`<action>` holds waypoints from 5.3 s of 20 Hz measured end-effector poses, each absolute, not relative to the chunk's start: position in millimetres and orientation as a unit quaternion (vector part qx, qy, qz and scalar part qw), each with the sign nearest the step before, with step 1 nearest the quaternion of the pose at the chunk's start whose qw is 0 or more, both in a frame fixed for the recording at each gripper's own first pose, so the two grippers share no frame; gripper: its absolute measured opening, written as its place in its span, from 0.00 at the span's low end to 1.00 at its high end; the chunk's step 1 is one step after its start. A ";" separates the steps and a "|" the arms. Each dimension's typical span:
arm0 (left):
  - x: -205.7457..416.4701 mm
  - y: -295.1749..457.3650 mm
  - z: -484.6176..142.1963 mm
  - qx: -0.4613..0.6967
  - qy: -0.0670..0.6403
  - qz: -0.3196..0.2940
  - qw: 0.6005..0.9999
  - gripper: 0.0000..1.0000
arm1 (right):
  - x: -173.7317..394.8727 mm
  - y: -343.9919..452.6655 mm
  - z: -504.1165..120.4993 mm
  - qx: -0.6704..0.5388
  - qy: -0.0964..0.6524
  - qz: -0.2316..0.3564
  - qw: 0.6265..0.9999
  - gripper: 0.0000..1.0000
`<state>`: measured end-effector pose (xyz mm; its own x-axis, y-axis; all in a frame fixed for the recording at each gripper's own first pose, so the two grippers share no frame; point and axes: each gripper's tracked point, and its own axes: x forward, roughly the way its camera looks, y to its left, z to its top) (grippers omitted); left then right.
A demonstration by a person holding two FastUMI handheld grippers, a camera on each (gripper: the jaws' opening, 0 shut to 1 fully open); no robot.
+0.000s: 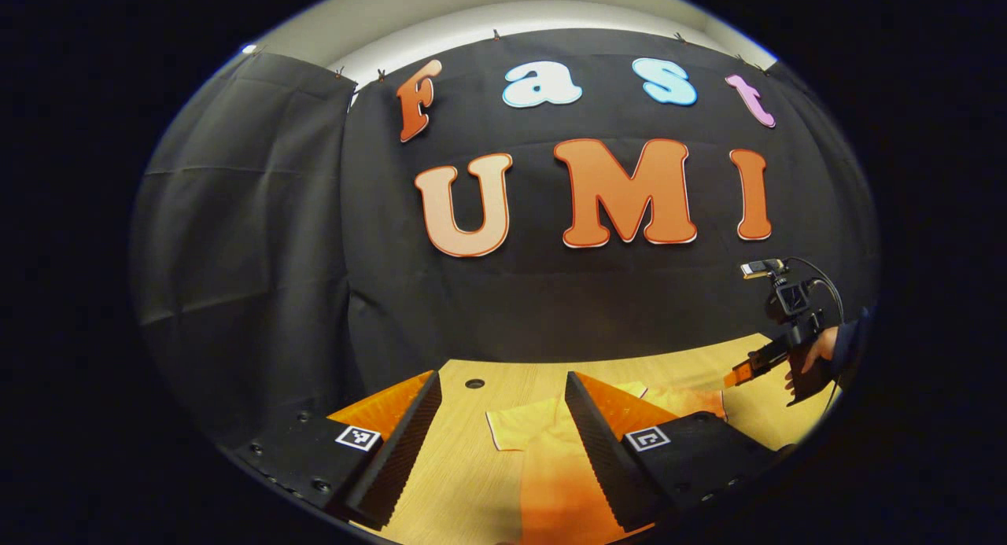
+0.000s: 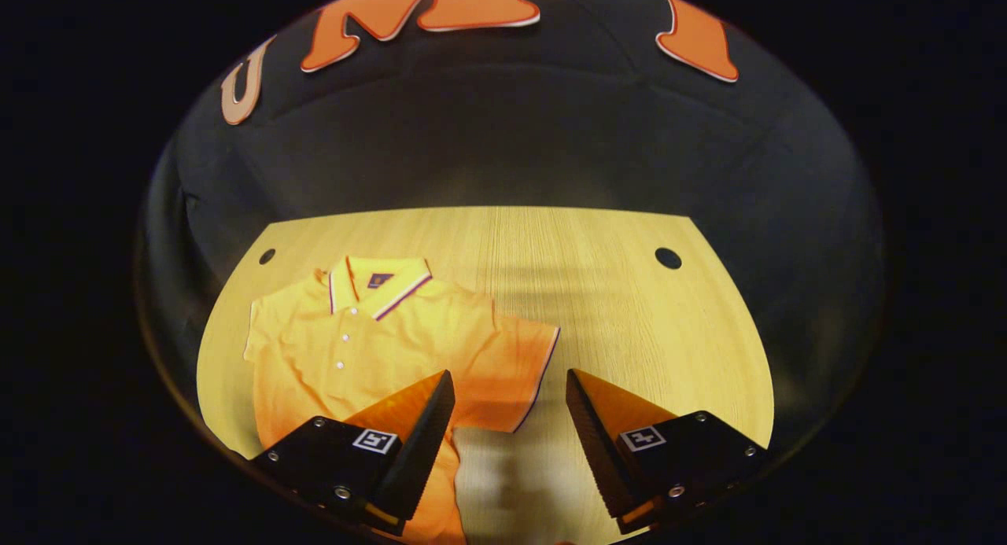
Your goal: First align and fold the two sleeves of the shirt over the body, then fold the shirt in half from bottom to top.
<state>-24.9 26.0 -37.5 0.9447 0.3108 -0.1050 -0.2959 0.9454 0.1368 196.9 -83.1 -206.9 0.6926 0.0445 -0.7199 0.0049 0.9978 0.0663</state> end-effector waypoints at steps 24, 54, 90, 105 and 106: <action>-38.1 17.8 -91.1 0.039 0.145 0.194 0.970 0.97 | 237.5 -79.6 -312.6 0.021 0.598 0.033 0.800 0.17; -45.0 38.0 -113.3 0.010 0.187 0.218 0.958 0.97 | 253.3 49.9 -233.1 0.110 0.527 0.200 0.818 0.57; 212.3 146.5 -352.2 -0.132 0.612 0.092 0.775 0.95 | -23.4 -12.3 -225.0 0.232 0.447 -0.087 0.859 0.92; 229.0 130.3 -354.8 -0.064 0.604 0.035 0.793 0.04 | -65.2 -12.9 -242.6 0.262 0.448 -0.100 0.849 0.93; 229.6 128.5 -346.8 -0.057 0.597 0.026 0.800 0.04 | -67.3 -14.3 -244.2 0.264 0.449 -0.102 0.848 0.93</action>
